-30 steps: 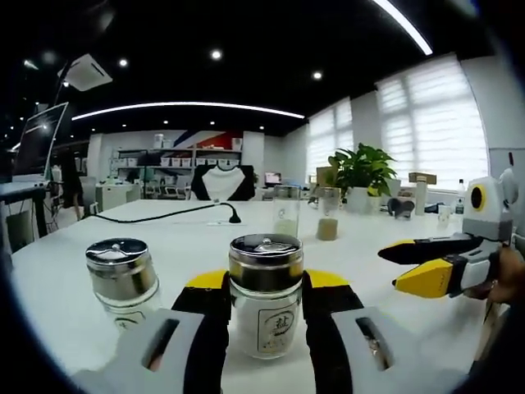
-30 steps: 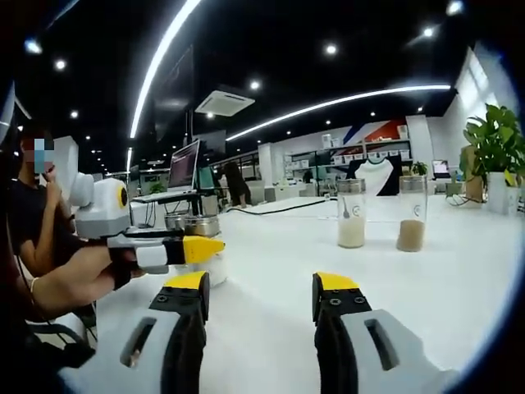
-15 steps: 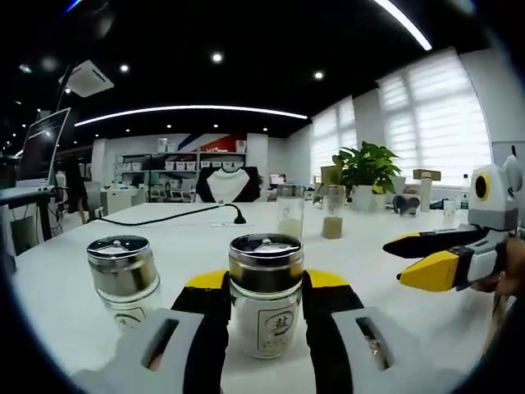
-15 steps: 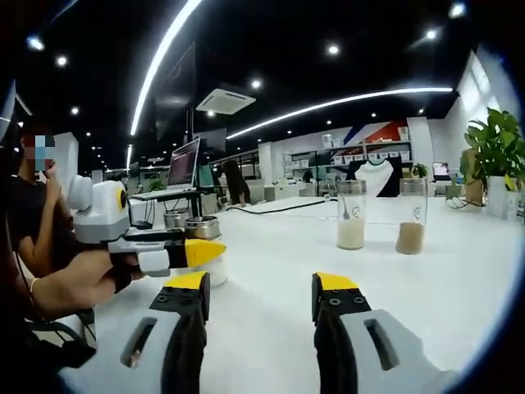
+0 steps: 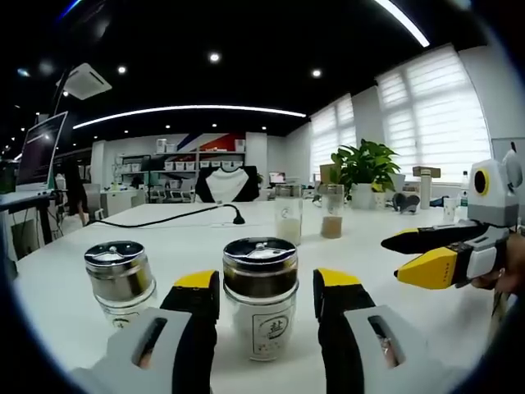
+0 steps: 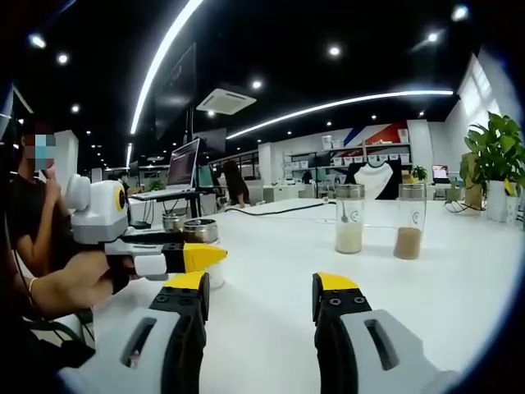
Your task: Rotate the seasoning bottle until the label or dispensing opening points toward the visible target arrow and the bottle remains upright within the marked orientation range
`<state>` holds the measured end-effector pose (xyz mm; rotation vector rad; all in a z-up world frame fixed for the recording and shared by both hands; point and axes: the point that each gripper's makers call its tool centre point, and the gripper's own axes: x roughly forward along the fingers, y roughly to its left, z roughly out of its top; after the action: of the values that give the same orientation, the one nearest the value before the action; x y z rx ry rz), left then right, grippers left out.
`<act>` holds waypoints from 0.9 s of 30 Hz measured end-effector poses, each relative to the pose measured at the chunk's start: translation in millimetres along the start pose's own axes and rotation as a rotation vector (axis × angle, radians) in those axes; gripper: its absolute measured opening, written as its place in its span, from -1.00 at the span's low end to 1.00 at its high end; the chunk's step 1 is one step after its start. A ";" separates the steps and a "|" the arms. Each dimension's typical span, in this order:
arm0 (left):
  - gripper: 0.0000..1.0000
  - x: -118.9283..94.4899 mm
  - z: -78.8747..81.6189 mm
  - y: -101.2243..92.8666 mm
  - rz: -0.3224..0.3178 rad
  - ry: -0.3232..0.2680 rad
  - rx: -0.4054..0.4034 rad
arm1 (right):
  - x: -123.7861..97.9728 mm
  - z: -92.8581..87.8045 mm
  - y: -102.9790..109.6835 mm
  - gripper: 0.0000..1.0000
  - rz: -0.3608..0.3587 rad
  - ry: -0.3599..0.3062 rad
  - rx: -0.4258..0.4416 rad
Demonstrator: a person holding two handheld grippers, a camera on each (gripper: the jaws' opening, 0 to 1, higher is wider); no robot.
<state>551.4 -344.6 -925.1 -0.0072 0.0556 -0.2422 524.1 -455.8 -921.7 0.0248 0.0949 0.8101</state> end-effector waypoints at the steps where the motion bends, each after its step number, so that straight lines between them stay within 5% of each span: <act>1: 0.06 0.3 0.6 0.4 0.007 0.004 0.007 | -0.5 0.5 -0.1 -0.01 -0.001 0.000 -0.001; 6: 0.07 -1.2 12.5 -1.9 0.000 -0.015 0.030 | -3.9 4.9 -3.2 -0.01 -0.012 -0.009 -0.001; 8: 0.04 -6.5 34.3 2.3 0.040 -0.103 0.104 | -5.3 8.1 -5.4 -0.01 -0.020 -0.019 -0.002; 11: 0.04 -11.9 49.9 2.7 0.034 -0.145 0.059 | -7.4 12.4 -9.2 0.02 -0.038 -0.032 0.002; 27: 0.73 -13.1 77.3 -10.7 -0.060 -0.126 0.017 | -12.5 24.9 -20.1 0.22 -0.075 -0.043 -0.028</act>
<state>540.5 -351.8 -847.0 -0.0071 -0.0719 -0.3022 532.4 -478.3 -897.1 0.0121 0.0431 0.7356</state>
